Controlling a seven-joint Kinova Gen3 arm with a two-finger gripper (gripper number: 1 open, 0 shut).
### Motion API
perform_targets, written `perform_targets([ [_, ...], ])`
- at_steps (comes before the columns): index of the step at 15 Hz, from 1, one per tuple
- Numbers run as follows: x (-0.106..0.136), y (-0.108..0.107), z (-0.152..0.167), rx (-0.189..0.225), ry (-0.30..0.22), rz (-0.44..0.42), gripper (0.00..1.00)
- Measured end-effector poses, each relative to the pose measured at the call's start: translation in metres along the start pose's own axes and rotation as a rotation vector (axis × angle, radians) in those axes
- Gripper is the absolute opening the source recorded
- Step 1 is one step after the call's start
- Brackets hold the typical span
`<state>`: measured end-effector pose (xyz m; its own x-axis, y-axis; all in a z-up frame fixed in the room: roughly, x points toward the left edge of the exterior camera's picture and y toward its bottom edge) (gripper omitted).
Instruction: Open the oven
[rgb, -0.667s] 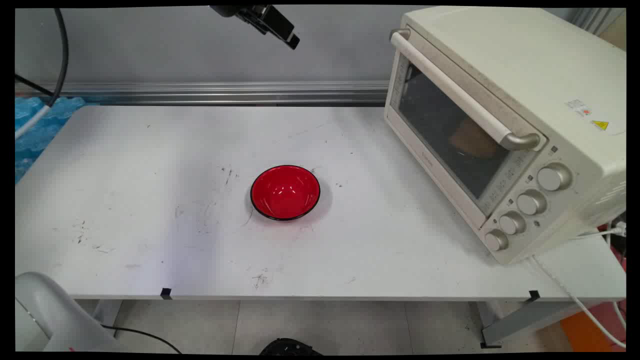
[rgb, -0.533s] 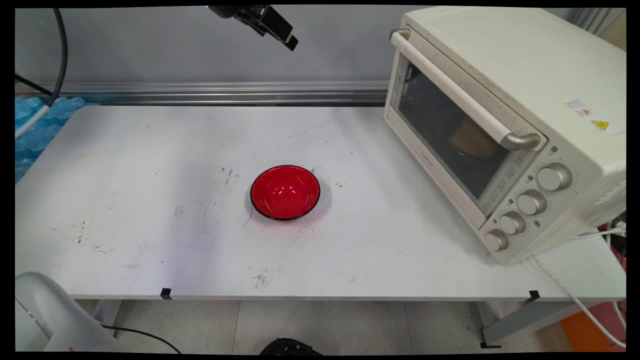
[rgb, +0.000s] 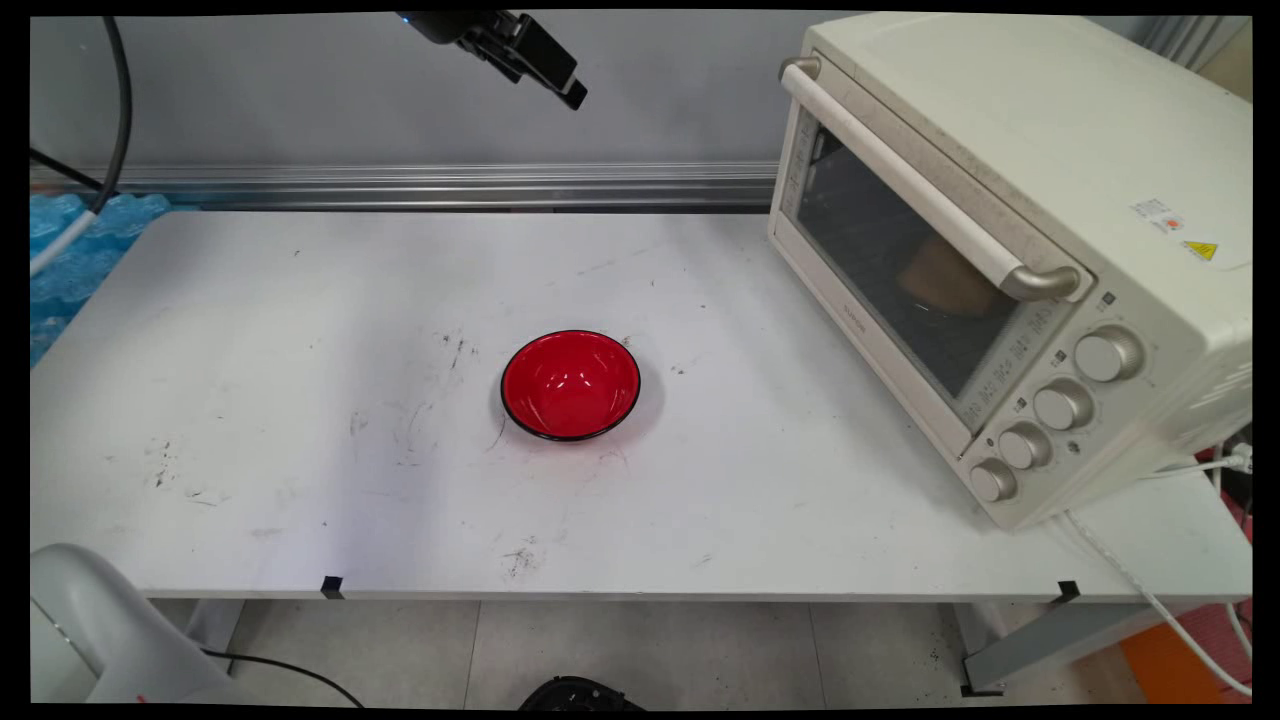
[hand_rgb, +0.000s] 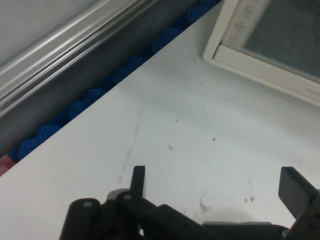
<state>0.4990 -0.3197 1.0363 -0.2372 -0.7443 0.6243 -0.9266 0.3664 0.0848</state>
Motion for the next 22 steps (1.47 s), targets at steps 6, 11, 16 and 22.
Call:
perform_targets([
  [6, 0.004, 0.010, 0.003, -0.038, -0.024, 0.083, 1.00],
  [11, 0.017, 0.030, 0.003, -0.110, -0.021, 0.199, 1.00],
  [16, 0.040, 0.057, 0.008, -0.183, 0.010, 0.295, 1.00],
  [22, 0.068, 0.090, 0.023, -0.239, 0.048, 0.369, 1.00],
])
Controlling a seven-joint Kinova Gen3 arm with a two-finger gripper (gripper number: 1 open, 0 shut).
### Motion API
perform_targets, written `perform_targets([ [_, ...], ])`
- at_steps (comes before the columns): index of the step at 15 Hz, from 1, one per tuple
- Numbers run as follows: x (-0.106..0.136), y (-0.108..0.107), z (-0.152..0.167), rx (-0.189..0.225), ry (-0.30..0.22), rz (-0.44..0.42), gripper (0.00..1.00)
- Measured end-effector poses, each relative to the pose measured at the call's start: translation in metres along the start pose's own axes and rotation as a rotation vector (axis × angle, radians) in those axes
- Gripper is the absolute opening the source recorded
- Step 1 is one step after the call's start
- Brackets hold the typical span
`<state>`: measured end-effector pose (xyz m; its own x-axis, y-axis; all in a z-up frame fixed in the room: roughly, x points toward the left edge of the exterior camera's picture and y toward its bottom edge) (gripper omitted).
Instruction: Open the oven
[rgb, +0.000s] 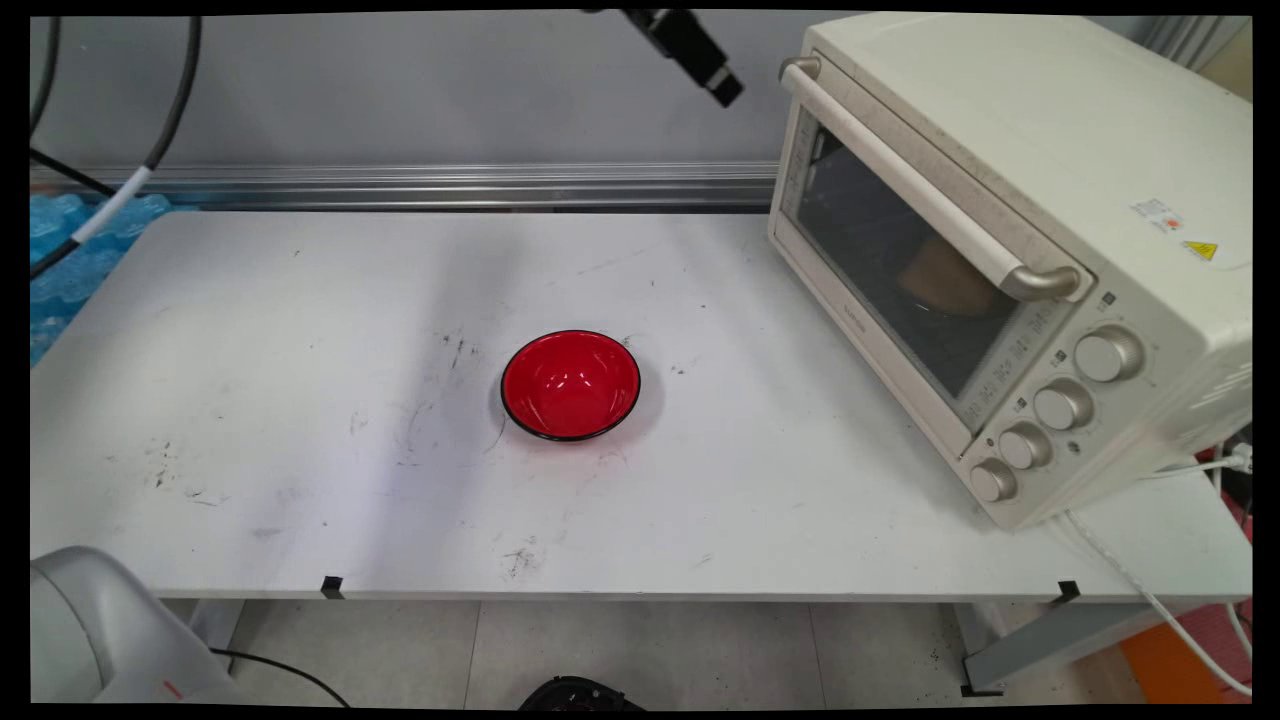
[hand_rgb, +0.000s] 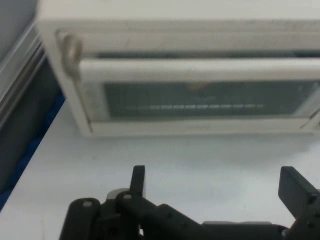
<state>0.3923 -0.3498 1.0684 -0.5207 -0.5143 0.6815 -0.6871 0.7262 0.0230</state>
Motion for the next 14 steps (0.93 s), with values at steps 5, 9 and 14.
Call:
perform_targets([
  [5, 0.030, 0.012, 0.027, -0.021, 0.027, 0.049, 1.00],
  [9, 0.049, 0.020, 0.052, -0.029, 0.031, 0.080, 1.00],
  [14, 0.071, 0.027, 0.084, -0.024, 0.021, 0.094, 1.00],
])
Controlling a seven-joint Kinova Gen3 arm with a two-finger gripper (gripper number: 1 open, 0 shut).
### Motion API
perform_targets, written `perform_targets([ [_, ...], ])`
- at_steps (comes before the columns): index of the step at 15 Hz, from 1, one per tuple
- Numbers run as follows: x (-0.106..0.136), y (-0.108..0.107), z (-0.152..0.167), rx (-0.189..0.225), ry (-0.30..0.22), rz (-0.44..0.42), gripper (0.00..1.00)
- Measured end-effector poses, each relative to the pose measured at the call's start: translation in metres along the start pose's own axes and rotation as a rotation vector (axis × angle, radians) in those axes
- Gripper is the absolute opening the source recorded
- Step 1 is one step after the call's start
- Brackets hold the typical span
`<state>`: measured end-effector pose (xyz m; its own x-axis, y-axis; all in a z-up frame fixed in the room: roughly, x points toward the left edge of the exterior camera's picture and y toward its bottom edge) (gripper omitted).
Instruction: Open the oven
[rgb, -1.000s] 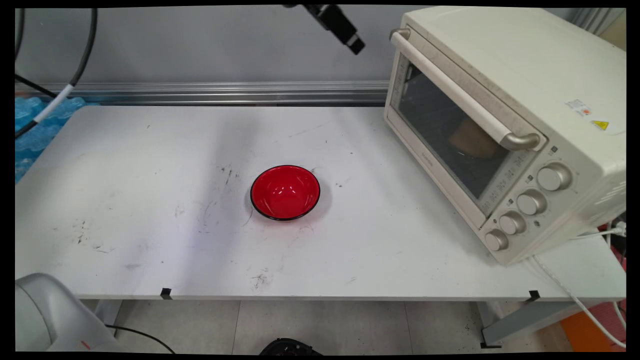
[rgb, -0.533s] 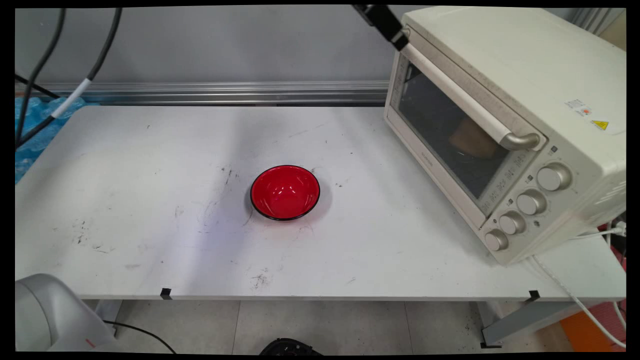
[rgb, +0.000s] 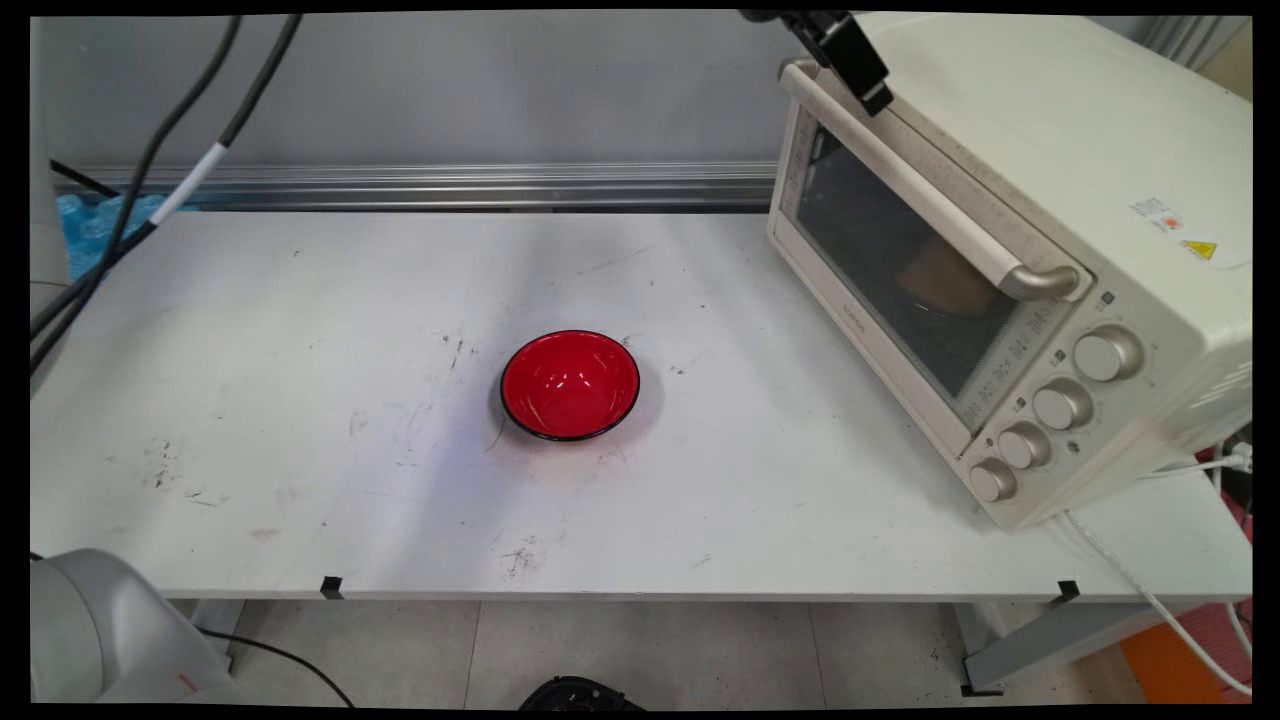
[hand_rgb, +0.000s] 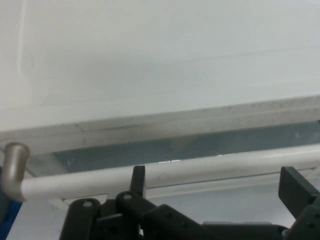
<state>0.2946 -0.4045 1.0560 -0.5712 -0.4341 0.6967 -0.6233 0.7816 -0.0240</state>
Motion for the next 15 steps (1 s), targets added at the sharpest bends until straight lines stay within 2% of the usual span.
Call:
perform_targets([
  [2, 0.006, 0.001, 0.010, 0.005, -0.009, -0.001, 1.00],
  [3, 0.009, 0.002, 0.016, 0.008, -0.013, -0.001, 0.00],
  [15, 0.025, 0.007, 0.060, 0.024, -0.075, -0.039, 0.00],
])
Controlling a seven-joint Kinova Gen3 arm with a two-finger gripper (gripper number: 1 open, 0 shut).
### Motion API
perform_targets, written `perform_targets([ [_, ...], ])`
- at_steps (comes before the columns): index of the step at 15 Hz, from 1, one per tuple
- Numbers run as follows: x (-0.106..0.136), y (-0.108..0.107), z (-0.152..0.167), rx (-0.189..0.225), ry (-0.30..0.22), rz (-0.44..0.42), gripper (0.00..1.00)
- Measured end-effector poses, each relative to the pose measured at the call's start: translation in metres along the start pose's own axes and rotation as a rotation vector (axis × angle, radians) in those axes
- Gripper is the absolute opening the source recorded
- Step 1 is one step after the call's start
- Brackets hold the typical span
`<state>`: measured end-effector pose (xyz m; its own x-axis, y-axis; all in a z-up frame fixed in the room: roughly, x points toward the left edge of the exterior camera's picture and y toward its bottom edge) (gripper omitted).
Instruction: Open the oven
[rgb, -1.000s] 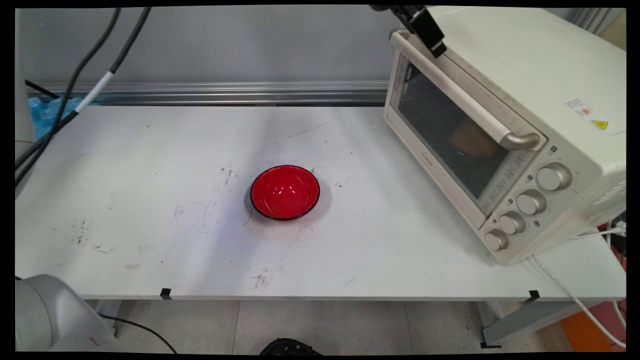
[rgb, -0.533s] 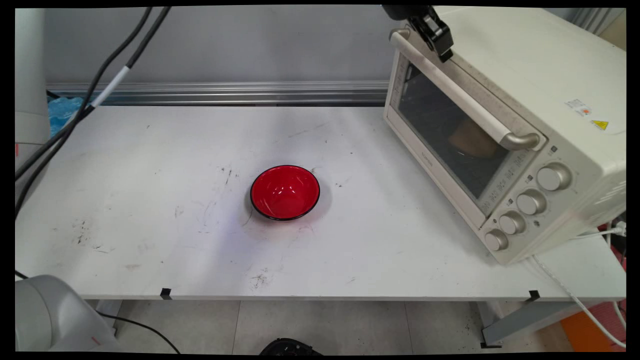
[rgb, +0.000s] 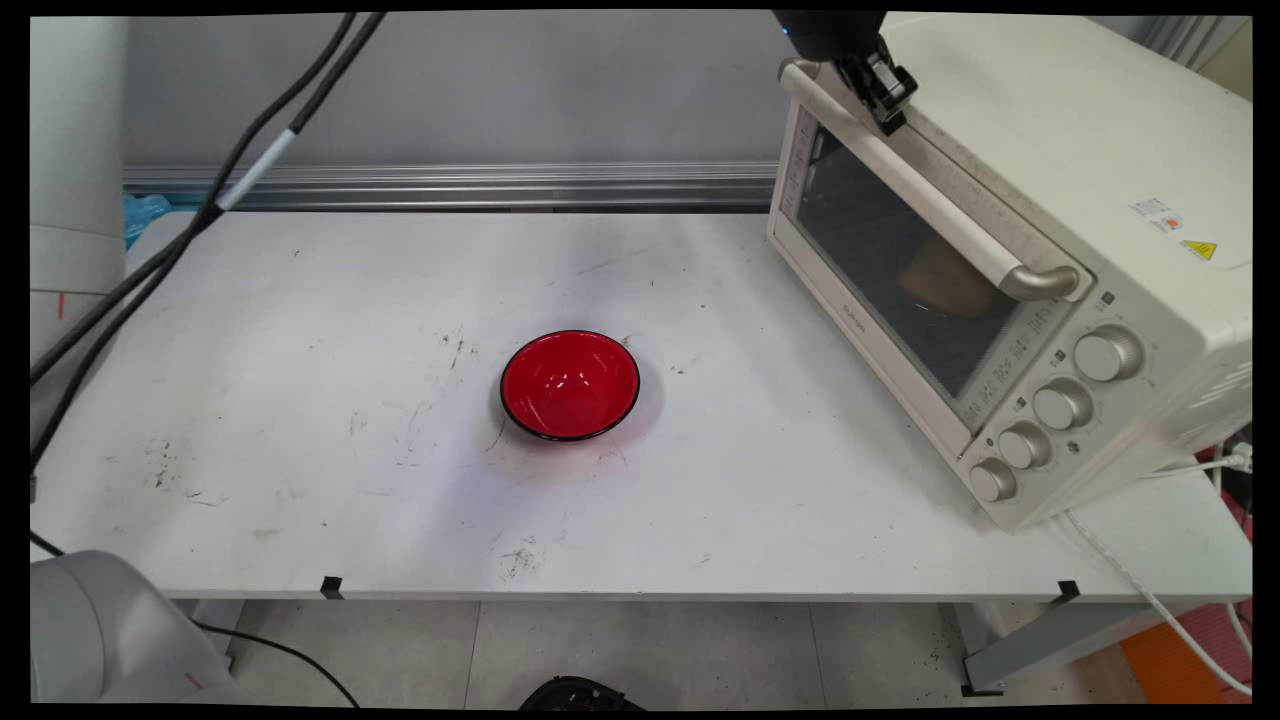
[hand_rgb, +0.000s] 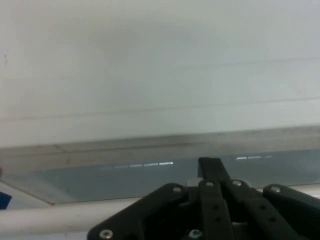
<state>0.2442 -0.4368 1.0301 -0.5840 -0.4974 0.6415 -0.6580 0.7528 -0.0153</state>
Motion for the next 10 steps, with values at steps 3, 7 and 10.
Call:
perform_targets([
  [3, 0.002, 0.000, 0.007, 0.006, -0.008, -0.009, 0.00],
  [7, 0.001, 0.000, 0.014, 0.010, -0.020, -0.018, 0.00],
  [10, -0.001, 0.000, 0.016, 0.012, -0.029, -0.024, 0.00],
])
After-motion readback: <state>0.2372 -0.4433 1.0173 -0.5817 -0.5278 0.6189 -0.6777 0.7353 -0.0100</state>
